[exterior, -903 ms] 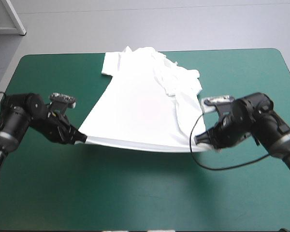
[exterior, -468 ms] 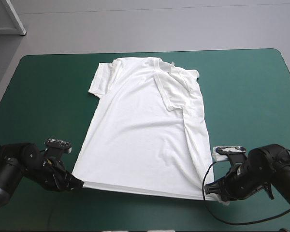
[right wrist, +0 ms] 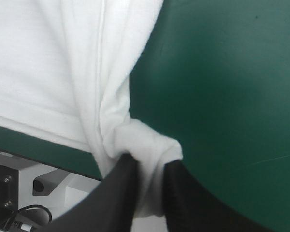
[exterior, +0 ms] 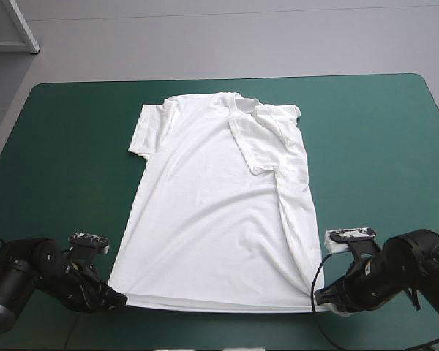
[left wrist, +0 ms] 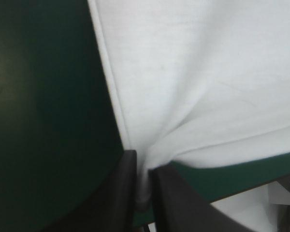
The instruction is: Fold the cloth
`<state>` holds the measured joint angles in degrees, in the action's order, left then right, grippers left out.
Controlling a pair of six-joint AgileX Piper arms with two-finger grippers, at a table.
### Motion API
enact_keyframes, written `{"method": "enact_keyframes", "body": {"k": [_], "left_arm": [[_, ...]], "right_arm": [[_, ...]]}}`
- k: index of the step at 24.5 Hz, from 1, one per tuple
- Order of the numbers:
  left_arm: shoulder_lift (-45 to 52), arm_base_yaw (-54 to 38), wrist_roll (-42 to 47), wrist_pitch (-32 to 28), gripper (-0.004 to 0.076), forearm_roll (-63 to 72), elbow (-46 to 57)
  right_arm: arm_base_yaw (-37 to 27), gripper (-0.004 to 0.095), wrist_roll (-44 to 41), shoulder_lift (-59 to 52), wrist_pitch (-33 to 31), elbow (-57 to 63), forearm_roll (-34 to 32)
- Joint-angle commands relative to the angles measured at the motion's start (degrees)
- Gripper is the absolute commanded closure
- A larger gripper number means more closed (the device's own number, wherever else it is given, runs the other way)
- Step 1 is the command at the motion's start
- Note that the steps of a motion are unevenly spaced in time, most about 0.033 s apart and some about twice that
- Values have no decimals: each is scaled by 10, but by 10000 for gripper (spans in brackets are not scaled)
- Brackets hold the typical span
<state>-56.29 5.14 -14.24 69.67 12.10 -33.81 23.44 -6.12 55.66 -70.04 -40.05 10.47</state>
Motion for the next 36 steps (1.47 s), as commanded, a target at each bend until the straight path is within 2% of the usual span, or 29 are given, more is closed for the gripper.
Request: {"method": "enact_keyframes", "body": {"k": [1,3,4,6,12,16,19,23,25,29,32,36], "left_arm": [[6,2,-6,36,463,25,-12],[6,2,-6,30,322,26,-14],[6,2,-6,26,285,26,-19],[6,2,-6,6,250,26,-35],[6,2,8,-14,252,26,-138],[6,2,10,25,252,19,-208],[6,2,21,42,252,10,-218],[6,2,47,42,252,15,-180],[6,2,57,42,252,16,-130],[6,2,65,33,252,18,-32],[-2,2,68,-17,288,23,30],[-68,3,53,-63,325,44,30]], "right_arm": [[2,410,11,-7,4,-13,-1],[2,211,10,-7,28,-20,-3],[2,143,6,-7,40,-25,-3],[2,86,-4,-7,69,-42,-9],[2,94,-27,-7,105,-123,-41],[2,103,-44,-7,73,-180,-65],[2,122,-47,-7,36,-194,-79],[2,186,-47,-3,-17,-194,-70],[2,230,-30,-1,-17,-194,-44],[2,281,-17,3,-17,-194,-40],[2,283,-16,5,-17,-193,-40],[2,282,-13,5,-17,-193,-42]]}}
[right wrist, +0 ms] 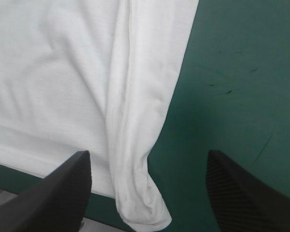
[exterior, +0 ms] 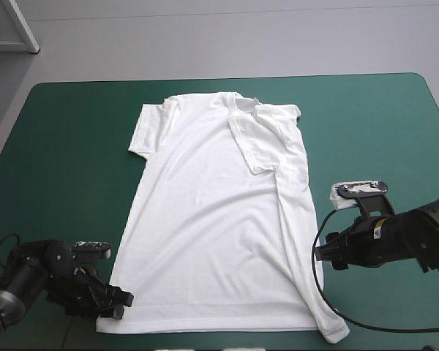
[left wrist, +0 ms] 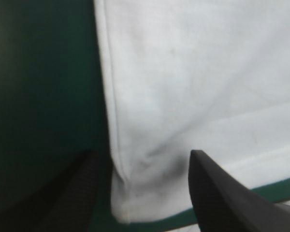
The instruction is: Fold the cloth
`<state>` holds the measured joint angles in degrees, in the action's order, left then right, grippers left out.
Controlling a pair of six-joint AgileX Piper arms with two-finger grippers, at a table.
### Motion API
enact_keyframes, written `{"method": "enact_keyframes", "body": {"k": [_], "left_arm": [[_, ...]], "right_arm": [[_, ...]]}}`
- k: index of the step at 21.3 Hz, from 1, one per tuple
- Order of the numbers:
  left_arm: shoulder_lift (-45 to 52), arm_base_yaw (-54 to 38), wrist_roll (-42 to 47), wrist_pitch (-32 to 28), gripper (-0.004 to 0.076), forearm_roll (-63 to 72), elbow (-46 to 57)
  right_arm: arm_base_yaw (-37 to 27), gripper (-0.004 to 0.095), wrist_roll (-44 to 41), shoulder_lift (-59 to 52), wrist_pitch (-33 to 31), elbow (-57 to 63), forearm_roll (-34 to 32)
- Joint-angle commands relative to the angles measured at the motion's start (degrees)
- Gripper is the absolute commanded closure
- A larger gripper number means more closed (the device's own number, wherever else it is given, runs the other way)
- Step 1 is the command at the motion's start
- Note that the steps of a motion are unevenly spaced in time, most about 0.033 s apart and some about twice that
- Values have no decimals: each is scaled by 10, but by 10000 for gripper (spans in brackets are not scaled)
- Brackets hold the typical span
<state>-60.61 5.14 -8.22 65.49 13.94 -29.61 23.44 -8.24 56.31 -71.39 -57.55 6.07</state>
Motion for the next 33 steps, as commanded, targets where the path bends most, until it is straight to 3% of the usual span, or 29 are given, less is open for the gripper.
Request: {"method": "enact_keyframes", "body": {"k": [1,3,7,11,22,24,29,33], "left_arm": [[-41,4,-7,-30,325,25,-12],[-88,29,-7,-49,356,23,-12],[-130,122,1,-96,729,27,-13],[-117,148,12,-130,734,25,-29],[-117,148,12,-131,734,21,-105],[-117,148,12,-131,734,21,-105],[-117,148,12,-131,734,21,-105],[-116,148,10,-111,734,16,-128]], "right_arm": [[2,282,10,-2,-3,-18,2],[2,282,14,-2,-3,-18,2],[2,284,34,18,-3,-5,47],[2,284,40,43,-3,49,73],[2,340,51,49,3,248,132],[2,413,51,49,23,274,137],[2,930,92,49,92,296,148],[2,922,107,44,117,275,150]]}}
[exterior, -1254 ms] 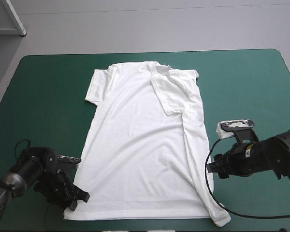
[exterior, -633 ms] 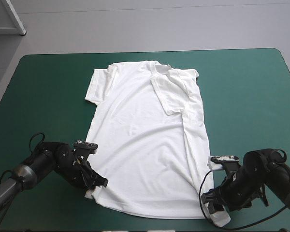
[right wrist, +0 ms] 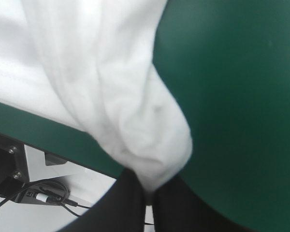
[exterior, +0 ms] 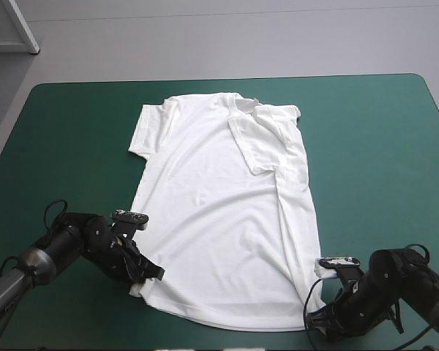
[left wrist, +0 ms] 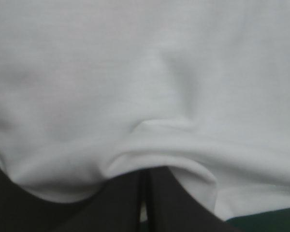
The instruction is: Fold the cloth
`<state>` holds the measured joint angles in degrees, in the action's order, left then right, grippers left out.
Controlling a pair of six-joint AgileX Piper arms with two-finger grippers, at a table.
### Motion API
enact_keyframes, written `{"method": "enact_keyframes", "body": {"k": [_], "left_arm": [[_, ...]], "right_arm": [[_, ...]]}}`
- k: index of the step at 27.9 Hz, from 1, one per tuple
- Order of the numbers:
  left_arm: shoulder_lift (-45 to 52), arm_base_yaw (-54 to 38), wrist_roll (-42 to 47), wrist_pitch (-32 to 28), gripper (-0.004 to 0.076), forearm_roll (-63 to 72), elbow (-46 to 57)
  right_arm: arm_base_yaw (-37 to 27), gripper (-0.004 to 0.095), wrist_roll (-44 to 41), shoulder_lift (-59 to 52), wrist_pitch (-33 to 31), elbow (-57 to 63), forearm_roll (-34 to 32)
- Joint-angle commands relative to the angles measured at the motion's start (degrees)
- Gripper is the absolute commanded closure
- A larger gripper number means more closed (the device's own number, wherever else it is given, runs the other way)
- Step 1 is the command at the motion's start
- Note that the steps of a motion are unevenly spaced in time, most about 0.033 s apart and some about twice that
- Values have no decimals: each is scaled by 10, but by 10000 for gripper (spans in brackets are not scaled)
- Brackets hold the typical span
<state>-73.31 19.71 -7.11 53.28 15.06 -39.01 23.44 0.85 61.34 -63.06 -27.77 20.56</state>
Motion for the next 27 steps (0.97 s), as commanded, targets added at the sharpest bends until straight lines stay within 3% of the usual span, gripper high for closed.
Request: {"method": "enact_keyframes", "body": {"k": [1,5,9,19,27], "left_arm": [[14,2,-1,22,734,-1,-49],[50,2,33,77,734,-88,-194],[62,2,41,101,734,-137,-340],[-13,2,19,125,734,-210,-785],[-114,2,-37,96,734,-217,-1114]], "right_arm": [[2,922,16,-11,33,-38,5],[2,921,-3,-61,35,-197,-26],[2,921,-32,-68,43,-344,-98],[2,921,-55,-10,149,-699,-256],[2,921,-30,65,273,-943,-268]]}}
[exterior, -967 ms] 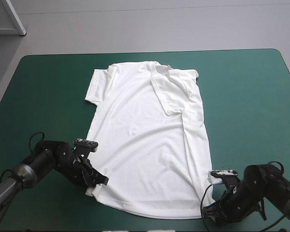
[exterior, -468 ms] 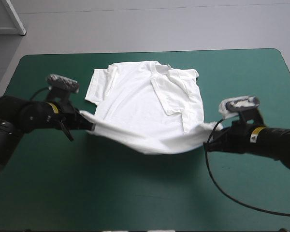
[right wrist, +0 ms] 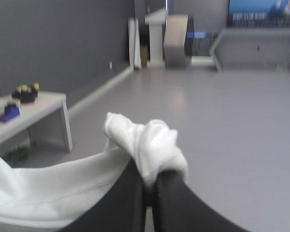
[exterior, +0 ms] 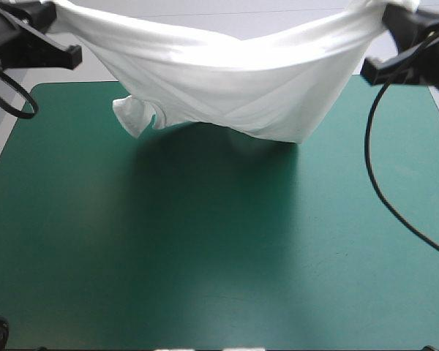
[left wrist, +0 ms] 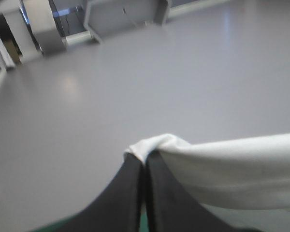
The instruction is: Fold the cloth
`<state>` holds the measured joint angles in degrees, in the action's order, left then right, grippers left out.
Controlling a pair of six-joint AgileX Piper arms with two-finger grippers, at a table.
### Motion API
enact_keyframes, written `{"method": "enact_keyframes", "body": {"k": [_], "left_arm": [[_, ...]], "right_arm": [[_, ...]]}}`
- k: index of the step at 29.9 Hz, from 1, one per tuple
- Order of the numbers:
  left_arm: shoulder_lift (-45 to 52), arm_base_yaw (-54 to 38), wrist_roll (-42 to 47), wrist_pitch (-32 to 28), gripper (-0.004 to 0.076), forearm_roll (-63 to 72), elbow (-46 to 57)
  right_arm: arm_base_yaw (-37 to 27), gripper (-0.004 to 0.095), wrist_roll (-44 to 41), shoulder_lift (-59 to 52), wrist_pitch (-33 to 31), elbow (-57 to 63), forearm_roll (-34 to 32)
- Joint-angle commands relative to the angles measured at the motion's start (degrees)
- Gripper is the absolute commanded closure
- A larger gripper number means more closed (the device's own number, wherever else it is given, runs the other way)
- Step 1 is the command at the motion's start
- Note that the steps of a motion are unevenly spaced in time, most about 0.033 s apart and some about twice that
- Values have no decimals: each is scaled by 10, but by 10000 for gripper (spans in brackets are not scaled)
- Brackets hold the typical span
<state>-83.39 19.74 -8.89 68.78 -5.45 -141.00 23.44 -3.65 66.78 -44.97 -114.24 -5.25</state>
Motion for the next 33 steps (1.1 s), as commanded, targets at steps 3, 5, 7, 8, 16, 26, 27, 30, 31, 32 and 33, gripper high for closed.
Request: {"method": "enact_keyframes", "body": {"k": [3,5,7,8,16,26,27,30,31,32,33], "left_arm": [[-27,2,-31,-65,734,-39,-159],[-27,2,-31,-72,734,-74,-175],[-21,2,-32,-85,734,-99,-179],[-19,2,-35,-93,734,-104,-179],[-28,2,-63,-94,734,-83,-175],[-150,-1,-51,-75,734,-82,-61],[-169,-1,-49,-74,734,-82,-52],[-215,-1,-45,-76,734,-82,-36],[-233,-1,-44,-76,734,-82,-36],[-247,-3,-42,-77,734,-82,-36],[-268,-8,-42,-84,734,-73,-36]], "right_arm": [[2,921,36,29,123,-151,-17],[2,921,42,37,139,-192,-28],[2,921,55,37,152,-227,-30],[2,921,64,36,160,-240,-30],[2,922,87,48,124,-274,-24],[1,922,63,228,6,-274,-112],[0,922,46,262,-1,-274,-137],[0,922,2,341,-6,-275,-205],[0,922,-12,368,-5,-276,-218],[0,922,-19,388,-2,-279,-231],[0,922,-25,417,0,-281,-239]]}}
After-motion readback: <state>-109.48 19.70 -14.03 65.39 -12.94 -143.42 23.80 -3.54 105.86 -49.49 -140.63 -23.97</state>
